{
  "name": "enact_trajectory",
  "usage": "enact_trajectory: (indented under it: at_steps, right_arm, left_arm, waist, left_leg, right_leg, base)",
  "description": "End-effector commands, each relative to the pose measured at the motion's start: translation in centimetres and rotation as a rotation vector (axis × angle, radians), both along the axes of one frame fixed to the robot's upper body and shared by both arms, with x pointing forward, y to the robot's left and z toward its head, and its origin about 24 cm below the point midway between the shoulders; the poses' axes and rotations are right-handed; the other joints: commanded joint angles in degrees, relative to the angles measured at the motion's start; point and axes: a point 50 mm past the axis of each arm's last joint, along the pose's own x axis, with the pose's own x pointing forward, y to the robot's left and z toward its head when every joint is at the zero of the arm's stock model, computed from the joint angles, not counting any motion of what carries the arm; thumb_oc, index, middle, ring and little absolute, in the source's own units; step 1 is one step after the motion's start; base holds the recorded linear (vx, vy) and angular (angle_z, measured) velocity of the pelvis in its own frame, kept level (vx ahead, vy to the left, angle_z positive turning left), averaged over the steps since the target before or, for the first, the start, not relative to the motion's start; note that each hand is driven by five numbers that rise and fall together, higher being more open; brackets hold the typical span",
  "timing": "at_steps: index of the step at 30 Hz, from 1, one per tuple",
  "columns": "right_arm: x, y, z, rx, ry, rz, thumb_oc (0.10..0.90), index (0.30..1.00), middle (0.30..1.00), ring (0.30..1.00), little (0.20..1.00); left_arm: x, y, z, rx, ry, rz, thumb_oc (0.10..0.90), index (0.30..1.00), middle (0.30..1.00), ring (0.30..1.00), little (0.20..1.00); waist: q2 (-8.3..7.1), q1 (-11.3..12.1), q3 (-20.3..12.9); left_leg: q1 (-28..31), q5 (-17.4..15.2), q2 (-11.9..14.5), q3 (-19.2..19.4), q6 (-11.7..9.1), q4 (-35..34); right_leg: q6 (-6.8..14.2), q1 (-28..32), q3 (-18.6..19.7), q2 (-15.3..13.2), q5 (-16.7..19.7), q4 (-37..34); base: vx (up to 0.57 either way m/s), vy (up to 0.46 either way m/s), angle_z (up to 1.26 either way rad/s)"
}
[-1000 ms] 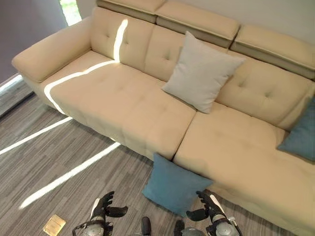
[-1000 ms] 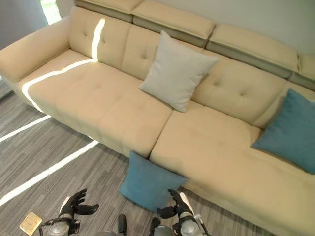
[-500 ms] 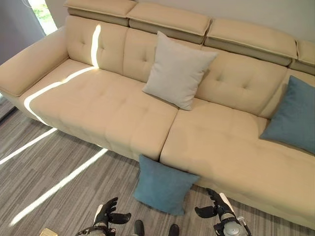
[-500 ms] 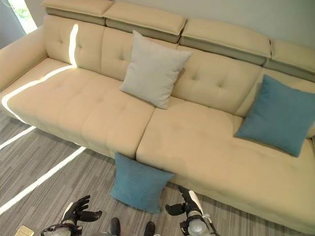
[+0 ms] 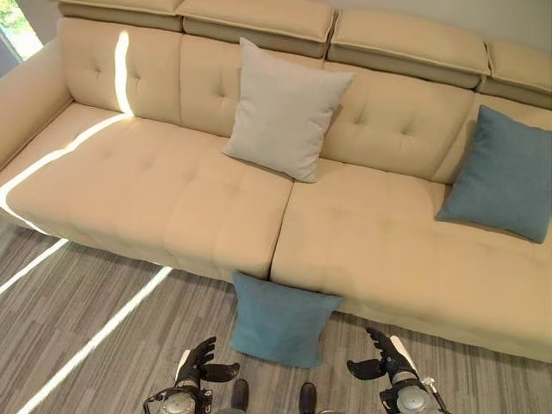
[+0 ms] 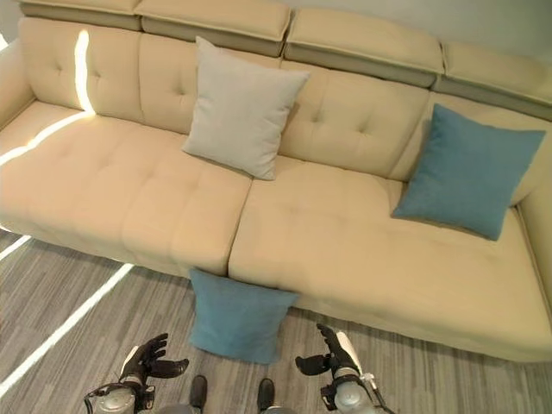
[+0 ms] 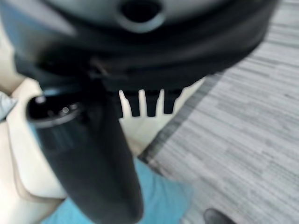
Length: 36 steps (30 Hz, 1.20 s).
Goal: Pick up all the scattered cushions and arrange them neatly on the sofa.
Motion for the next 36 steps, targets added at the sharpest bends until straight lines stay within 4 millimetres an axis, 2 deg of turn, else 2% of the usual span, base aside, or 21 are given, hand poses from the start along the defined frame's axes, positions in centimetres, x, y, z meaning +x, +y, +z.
enact_trajectory:
  at_steps: [1, 5, 8, 10, 13, 15, 16, 19, 20, 22, 23, 24, 29, 36]
  right_arm:
    - [2.6, 0.0, 1.8, -0.024, -0.121, 0.025, 0.8, 0.9, 0.9, 0.9, 0.9]
    - [3.6, 0.5, 2.3, -0.012, -0.15, 0.02, 0.8, 0.9, 0.9, 0.9, 0.9]
    - [5.1, 0.4, 3.2, -0.014, -0.199, -0.002, 0.8, 0.9, 0.9, 0.9, 0.9]
    - [5.1, 0.4, 3.2, -0.013, -0.199, -0.002, 0.8, 0.9, 0.9, 0.9, 0.9]
    - [8.4, -0.3, 5.9, -0.006, -0.345, -0.094, 0.8, 0.9, 0.9, 0.9, 0.9]
    - [8.4, -0.3, 5.9, -0.006, -0.345, -0.094, 0.8, 0.9, 0.9, 0.9, 0.9]
    - [10.7, -0.4, 8.1, 0.041, -0.451, -0.173, 0.8, 0.9, 0.9, 0.9, 0.9]
    - [12.8, -0.3, 10.5, 0.079, -0.558, -0.233, 0.8, 0.9, 0.9, 0.9, 0.9]
    - [13.6, -0.1, 11.4, 0.099, -0.6, -0.248, 0.8, 0.9, 0.9, 0.9, 0.9]
    - [14.1, -0.2, 12.1, 0.103, -0.624, -0.259, 0.8, 0.9, 0.9, 0.9, 0.9]
    - [15.6, -0.3, 14.3, 0.104, -0.699, -0.27, 0.8, 0.9, 0.9, 0.9, 0.9]
    - [16.3, -0.4, 15.4, 0.097, -0.735, -0.271, 0.8, 0.9, 0.9, 0.9, 0.9]
    - [19.0, -0.2, 20.1, 0.091, -0.872, -0.261, 0.8, 0.9, 0.9, 0.9, 0.9]
    - [20.4, 1.2, 22.2, 0.148, -0.92, -0.252, 0.8, 0.9, 0.9, 0.9, 0.9]
  left_arm:
    - [1.7, 1.1, 1.3, 0.018, -0.103, 0.02, 0.8, 0.9, 0.9, 0.9, 0.9]
    - [2.3, 2.0, 2.0, 0.043, -0.139, 0.046, 0.8, 0.9, 0.9, 0.9, 0.9]
    - [3.9, 2.7, 3.2, 0.061, -0.209, 0.076, 0.8, 0.9, 0.9, 0.9, 0.9]
    - [3.9, 2.7, 3.2, 0.061, -0.209, 0.076, 0.8, 0.9, 0.9, 0.9, 0.9]
    - [7.7, 3.6, 6.1, 0.104, -0.362, 0.139, 0.8, 0.9, 0.9, 0.9, 0.9]
    - [7.7, 3.6, 6.1, 0.104, -0.362, 0.138, 0.8, 0.9, 0.9, 0.9, 0.9]
    - [10.3, 3.9, 8.4, 0.099, -0.478, 0.22, 0.8, 0.9, 0.9, 0.9, 0.9]
    - [12.8, 4.1, 11.0, 0.104, -0.584, 0.264, 0.8, 0.9, 0.9, 0.9, 0.9]
    - [13.8, 4.1, 12.0, 0.107, -0.622, 0.276, 0.8, 0.9, 0.9, 0.9, 0.9]
    - [14.5, 4.1, 12.7, 0.105, -0.646, 0.289, 0.8, 0.9, 0.9, 0.9, 0.9]
    - [16.0, 4.4, 14.7, 0.117, -0.709, 0.312, 0.8, 0.9, 0.9, 0.9, 0.9]
    - [16.7, 4.5, 15.8, 0.121, -0.745, 0.32, 0.8, 0.9, 0.9, 0.9, 0.9]
    - [19.2, 4.4, 19.8, 0.158, -0.854, 0.297, 0.8, 0.9, 0.9, 0.9, 0.9]
    - [20.8, 3.5, 22.5, 0.192, -0.912, 0.24, 0.8, 0.9, 0.9, 0.9, 0.9]
  waist:
    - [-0.68, 1.5, -0.9]
    - [-1.29, 1.9, 1.0]
    - [-1.35, 2.0, 3.2]
    - [-1.36, 2.0, 3.1]
    - [-0.96, 1.8, 7.0]
    - [-0.91, 1.9, 7.0]
    - [-0.64, 1.5, 8.6]
    - [0.12, 0.8, 9.0]
    - [0.75, 0.7, 9.0]
    - [1.01, 0.5, 9.1]
    - [1.61, 0.3, 9.2]
    - [1.88, 0.1, 9.8]
    - [2.95, -0.3, 10.2]
    - [3.36, -0.7, 9.6]
  left_leg:
    - [-4.4, -1.6, 1.7, -0.1, -2.3, 2.3]
    - [-6.5, -2.6, 1.3, 2.4, -1.6, 4.1]
    - [-9.9, -2.6, 1.3, 3.3, -1.5, 5.5]
    - [-10.1, -2.6, 1.3, 3.3, -1.5, 5.6]
    - [-18.9, -2.7, 0.5, 3.2, -1.8, 10.0]
    - [-19.1, -3.0, 0.6, 3.2, -1.8, 10.4]
    - [-26.2, -3.1, 1.0, 3.1, -1.8, 14.2]
    - [-34.6, -3.3, 1.1, 2.4, -1.7, 18.5]
    - [-36.5, -5.2, 1.2, 1.8, -1.9, 20.0]
    - [-38.7, -5.4, 1.2, 1.6, -2.0, 21.3]
    - [-43.9, -5.8, 1.3, 1.2, -2.1, 24.1]
    - [-46.3, -6.0, 1.5, 1.1, -2.1, 25.8]
    - [-58.0, -8.4, 1.8, 0.3, -1.7, 35.9]
    - [-70.2, -12.6, 1.5, -0.2, -0.4, 49.4]
  right_leg:
    - [4.1, -2.9, 3.7, 0.6, -3.8, 6.3]
    - [5.4, -6.3, 4.5, -0.5, -2.5, 7.6]
    - [5.9, -10.0, 4.4, -1.2, -1.3, 8.7]
    - [5.9, -10.2, 4.4, -1.2, -1.3, 8.7]
    - [5.2, -18.3, 3.7, -2.6, 0.2, 10.4]
    - [5.2, -18.4, 3.7, -2.6, 0.1, 10.6]
    - [4.7, -25.8, 3.2, -3.0, 0.6, 13.6]
    - [4.4, -33.7, 2.8, -3.6, 0.5, 17.0]
    - [4.5, -35.8, 2.9, -3.5, -1.3, 18.8]
    - [4.4, -38.1, 3.1, -3.5, -1.6, 20.2]
    - [4.2, -43.2, 3.2, -3.9, -2.5, 23.5]
    - [4.2, -45.9, 3.3, -3.9, -2.9, 25.6]
    - [3.3, -57.0, 4.5, -4.0, -6.0, 35.0]
    - [2.3, -68.7, 5.1, -3.5, -10.3, 48.1]
  base:
    - [-0.02, 0.069, -0.74]
    - [-0.06, 0.073, -0.35]
    - [-0.12, 0.014, -0.3]
    - [-0.08, -0.004, -0.08]
    - [-0.21, -0.039, 0.03]
    - [-0.12, -0.036, 0.09]
    - [-0.23, -0.055, -0.02]
    - [-0.16, -0.047, -0.09]
    - [0.0, 0.0, 0.0]
    - [-0.03, -0.013, 0.08]
    - [-0.11, -0.017, 0.08]
    - [-0.1, -0.018, 0.06]
    - [-0.03, -0.005, 0.07]
    - [0.03, 0.01, 0.01]
